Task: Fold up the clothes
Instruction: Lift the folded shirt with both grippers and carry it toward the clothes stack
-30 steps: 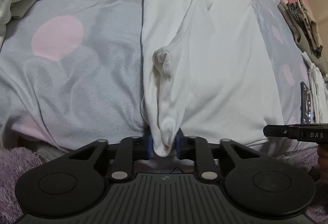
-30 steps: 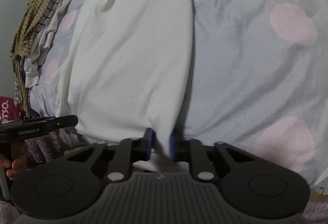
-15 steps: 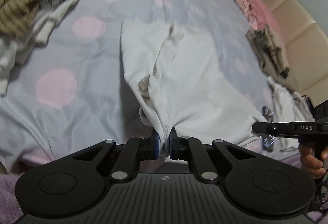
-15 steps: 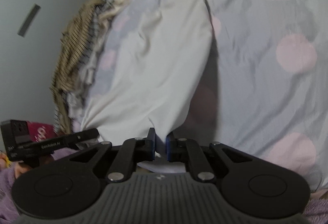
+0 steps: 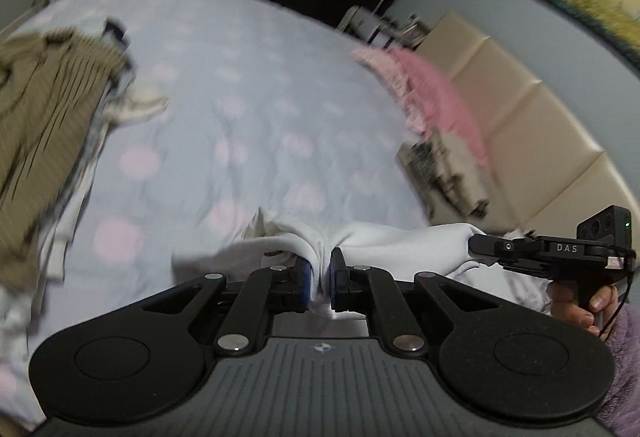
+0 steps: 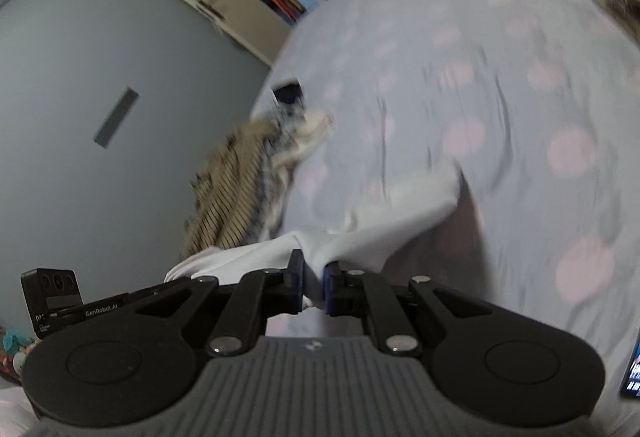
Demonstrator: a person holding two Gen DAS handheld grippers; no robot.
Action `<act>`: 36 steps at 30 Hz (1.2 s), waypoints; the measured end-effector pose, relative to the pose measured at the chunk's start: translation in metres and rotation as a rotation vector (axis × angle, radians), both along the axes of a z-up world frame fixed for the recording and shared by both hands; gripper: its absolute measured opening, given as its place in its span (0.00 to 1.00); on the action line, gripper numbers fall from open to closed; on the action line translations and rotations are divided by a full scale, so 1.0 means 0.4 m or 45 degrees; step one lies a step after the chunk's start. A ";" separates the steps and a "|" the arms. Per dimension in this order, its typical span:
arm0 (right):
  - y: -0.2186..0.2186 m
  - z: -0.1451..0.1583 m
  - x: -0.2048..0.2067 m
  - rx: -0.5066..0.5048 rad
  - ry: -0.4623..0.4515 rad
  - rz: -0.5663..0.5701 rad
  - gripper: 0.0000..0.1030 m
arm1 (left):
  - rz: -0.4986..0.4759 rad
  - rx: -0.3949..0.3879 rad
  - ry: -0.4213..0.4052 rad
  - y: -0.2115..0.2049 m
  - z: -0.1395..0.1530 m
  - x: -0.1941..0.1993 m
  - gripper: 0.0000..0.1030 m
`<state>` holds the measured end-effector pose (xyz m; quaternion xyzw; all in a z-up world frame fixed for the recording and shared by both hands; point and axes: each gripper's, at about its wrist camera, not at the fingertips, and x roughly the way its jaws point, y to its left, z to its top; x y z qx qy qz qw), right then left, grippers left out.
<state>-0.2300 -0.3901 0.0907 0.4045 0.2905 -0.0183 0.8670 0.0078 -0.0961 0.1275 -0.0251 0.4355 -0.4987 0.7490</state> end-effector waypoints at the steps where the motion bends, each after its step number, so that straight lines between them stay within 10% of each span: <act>1: -0.006 0.029 -0.007 -0.013 -0.018 -0.011 0.10 | -0.013 -0.021 -0.008 -0.009 0.025 -0.001 0.06; 17: -0.082 0.317 -0.362 -0.279 -0.052 -0.366 0.10 | -0.443 -0.193 0.027 -0.306 0.182 -0.179 0.06; 36: -0.565 0.315 -0.602 -0.439 0.164 -0.822 0.10 | -0.654 -0.146 0.170 -0.950 0.086 -0.384 0.06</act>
